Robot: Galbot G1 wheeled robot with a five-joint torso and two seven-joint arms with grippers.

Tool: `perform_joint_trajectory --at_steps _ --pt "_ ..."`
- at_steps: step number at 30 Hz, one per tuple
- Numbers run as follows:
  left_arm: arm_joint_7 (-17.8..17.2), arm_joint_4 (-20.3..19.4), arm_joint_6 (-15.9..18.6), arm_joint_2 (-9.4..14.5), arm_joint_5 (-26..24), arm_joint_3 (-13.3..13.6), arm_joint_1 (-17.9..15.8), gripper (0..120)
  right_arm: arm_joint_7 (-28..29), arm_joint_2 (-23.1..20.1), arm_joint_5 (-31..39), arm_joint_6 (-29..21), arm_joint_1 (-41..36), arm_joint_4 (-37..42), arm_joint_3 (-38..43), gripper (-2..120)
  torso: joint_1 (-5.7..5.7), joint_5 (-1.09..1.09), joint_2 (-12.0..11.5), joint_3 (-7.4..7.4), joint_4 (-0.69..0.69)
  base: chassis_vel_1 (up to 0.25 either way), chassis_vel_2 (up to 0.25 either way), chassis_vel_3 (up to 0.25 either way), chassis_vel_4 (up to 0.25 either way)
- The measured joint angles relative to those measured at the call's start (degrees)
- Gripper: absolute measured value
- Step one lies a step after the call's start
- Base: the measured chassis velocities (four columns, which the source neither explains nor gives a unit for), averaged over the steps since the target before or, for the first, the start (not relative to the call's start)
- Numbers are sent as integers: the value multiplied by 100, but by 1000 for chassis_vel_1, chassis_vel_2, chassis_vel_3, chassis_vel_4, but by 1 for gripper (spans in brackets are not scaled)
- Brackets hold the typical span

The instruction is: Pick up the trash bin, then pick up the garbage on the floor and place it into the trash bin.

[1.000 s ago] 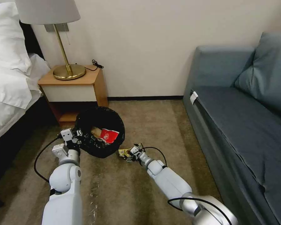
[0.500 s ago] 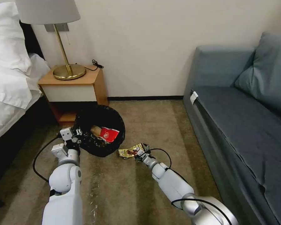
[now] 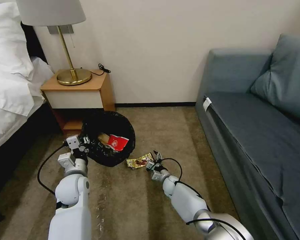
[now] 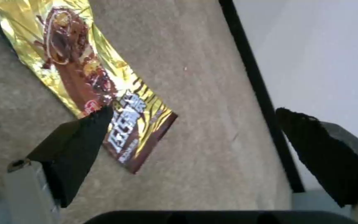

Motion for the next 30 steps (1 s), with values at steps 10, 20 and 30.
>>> perform_joint_trajectory --at_steps 10,20,30 --pt "5 -58 -2 -3 -9 25 32 5 -939 0 1695 335 -75 5 -32 100 0 0 0 0 0 0 0 0 0" --pt "17 -107 -30 -9 179 195 163 5 -2053 -1 4766 -377 425 -60 192 100 0 -1 0 0 0 0 0 0 0" --pt "18 -157 -35 -7 297 368 133 5 -2447 -1 5396 -868 428 -49 52 100 0 -1 0 0 0 0 0 0 0"
